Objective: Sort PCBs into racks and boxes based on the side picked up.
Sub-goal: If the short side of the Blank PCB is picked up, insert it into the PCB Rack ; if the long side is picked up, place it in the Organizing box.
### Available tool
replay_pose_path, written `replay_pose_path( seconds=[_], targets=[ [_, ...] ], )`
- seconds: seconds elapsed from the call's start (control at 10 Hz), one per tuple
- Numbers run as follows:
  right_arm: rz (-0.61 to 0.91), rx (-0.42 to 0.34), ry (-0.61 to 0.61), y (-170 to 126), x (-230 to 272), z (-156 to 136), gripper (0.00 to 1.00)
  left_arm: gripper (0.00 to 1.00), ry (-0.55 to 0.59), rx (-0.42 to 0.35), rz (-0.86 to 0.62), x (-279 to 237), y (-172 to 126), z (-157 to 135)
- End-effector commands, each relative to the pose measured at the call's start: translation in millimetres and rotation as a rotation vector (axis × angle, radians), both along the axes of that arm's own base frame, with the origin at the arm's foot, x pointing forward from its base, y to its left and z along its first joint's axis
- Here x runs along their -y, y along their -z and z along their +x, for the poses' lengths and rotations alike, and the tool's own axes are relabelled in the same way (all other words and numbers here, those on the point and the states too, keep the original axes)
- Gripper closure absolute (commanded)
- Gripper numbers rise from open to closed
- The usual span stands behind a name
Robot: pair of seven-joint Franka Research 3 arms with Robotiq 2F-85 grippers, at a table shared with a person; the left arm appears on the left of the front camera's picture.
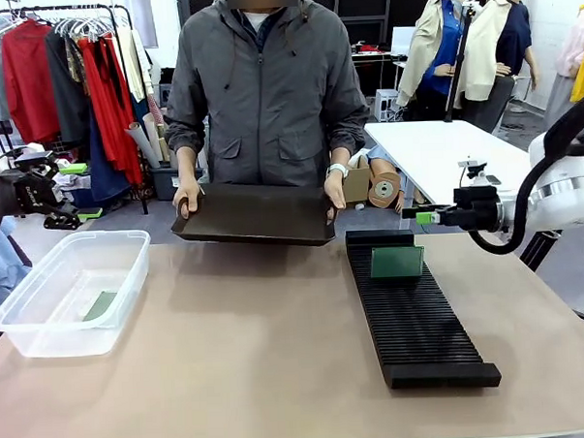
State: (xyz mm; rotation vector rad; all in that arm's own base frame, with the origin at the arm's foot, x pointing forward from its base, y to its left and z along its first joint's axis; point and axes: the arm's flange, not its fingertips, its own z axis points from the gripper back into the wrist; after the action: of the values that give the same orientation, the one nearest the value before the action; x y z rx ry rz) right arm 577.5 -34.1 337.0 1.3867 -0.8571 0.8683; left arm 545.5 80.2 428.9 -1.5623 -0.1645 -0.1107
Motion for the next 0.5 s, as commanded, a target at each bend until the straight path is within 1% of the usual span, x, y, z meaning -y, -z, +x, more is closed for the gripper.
replay_pose_path(
  seconds=[0.0,0.2,0.3,0.4],
  targets=[
    [-0.064,-0.209,0.037,-34.8,-10.2,-29.1,0.0,0.0,0.001,-0.003,0.011,-0.2,-2.2,-2.9],
    [-0.094,-0.421,0.058,-53.2,-11.9,-54.0,0.0,0.0,0.001,-0.003,0.011,-0.2,-2.2,-2.9],
    [-0.121,-0.488,0.079,-60.3,-10.5,-62.3,0.0,0.0,0.001,-0.003,0.011,-0.2,-2.2,-2.9],
    [-0.131,-0.575,0.102,-69.3,-10.7,-72.2,0.0,0.0,0.001,-0.003,0.011,-0.2,-2.2,-2.9]
  ],
)
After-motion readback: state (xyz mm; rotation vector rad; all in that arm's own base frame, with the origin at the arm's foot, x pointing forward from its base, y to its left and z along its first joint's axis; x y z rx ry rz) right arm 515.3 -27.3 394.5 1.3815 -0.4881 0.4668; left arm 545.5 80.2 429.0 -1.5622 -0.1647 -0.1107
